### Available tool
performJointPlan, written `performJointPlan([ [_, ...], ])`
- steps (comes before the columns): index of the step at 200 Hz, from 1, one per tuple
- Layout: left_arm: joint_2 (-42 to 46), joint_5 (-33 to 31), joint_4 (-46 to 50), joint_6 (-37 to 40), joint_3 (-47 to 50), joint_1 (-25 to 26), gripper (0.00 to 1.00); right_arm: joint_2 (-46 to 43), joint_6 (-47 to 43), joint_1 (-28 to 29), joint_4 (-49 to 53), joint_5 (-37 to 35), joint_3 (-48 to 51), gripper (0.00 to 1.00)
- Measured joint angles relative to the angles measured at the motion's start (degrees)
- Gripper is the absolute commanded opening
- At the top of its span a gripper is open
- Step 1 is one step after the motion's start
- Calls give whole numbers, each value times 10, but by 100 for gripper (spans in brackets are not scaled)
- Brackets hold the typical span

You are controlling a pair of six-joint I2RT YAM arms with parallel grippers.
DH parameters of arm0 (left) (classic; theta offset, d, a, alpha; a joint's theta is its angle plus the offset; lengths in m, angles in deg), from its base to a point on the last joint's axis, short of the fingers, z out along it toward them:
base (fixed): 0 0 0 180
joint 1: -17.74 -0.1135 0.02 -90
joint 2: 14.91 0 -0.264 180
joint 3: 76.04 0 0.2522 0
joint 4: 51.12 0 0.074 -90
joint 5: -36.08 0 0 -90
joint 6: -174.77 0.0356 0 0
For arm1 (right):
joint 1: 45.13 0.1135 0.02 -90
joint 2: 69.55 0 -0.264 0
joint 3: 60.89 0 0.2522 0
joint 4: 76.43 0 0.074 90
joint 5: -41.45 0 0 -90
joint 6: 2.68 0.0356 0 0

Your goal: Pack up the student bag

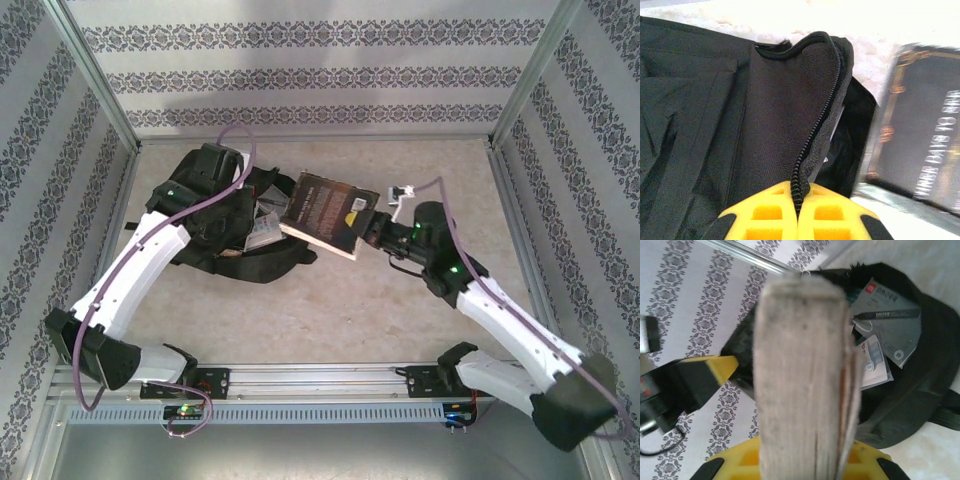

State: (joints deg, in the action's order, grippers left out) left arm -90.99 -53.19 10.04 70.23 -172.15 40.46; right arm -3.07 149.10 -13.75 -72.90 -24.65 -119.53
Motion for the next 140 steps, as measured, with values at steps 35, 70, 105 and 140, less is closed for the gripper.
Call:
performJointPlan([
  [35,12,22,-8,-20,27,-15,11,92,74,34,-60,0,-4,0],
  [70,9,49,-21,-37,57,-30,46,133,104,66,-81,0,-33,0],
  [105,-9,66,-23,-35,60,-33,60,138,105,78,-96,0,-60,0],
  [140,-50,65,-22,-27,39,-33,61,138,103,79,-97,0,-62,0],
])
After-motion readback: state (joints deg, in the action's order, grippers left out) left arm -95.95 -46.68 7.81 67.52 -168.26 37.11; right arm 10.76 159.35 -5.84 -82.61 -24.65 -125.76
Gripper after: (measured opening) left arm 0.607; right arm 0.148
